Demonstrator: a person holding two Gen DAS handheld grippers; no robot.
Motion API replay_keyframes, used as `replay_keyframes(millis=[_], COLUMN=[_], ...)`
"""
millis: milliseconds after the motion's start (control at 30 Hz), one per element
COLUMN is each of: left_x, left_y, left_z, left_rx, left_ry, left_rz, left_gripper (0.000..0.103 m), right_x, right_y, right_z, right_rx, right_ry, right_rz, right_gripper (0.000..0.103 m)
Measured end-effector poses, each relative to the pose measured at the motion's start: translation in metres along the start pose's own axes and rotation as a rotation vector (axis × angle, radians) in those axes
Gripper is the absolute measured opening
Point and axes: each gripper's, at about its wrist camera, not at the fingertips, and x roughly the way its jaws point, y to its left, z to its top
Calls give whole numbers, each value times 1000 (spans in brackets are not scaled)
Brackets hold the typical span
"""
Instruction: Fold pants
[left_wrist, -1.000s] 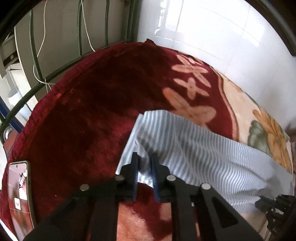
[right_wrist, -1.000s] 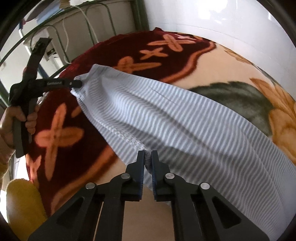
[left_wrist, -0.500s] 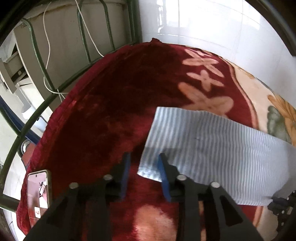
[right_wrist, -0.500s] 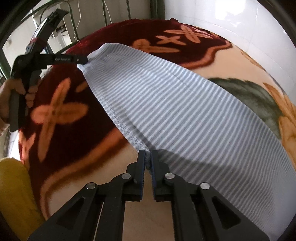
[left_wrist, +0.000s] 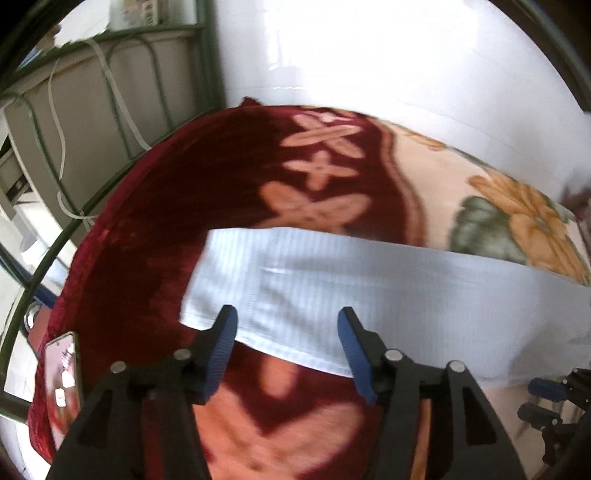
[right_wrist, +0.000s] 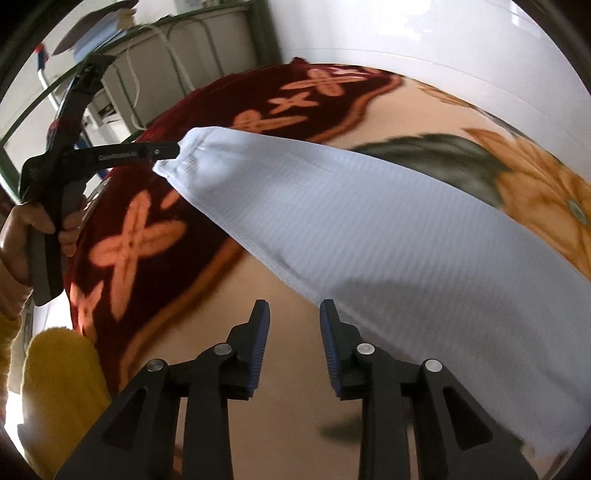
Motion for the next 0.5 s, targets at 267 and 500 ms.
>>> replay_keyframes(millis=[267,500], left_x=[-17,-18], left_y=[-83,-168], left_z=[-19,-34], left_rx=[101,179], left_ry=[15,52], left_rz=[-97,-192], left_gripper=[65,65], right_x=[-50,-92], right_y=[-62,-120], right_z=[-55,-83], right_rx=[158,262], right_ry=[-1,-26], right_rz=[-122,-201], right_gripper=[29,29])
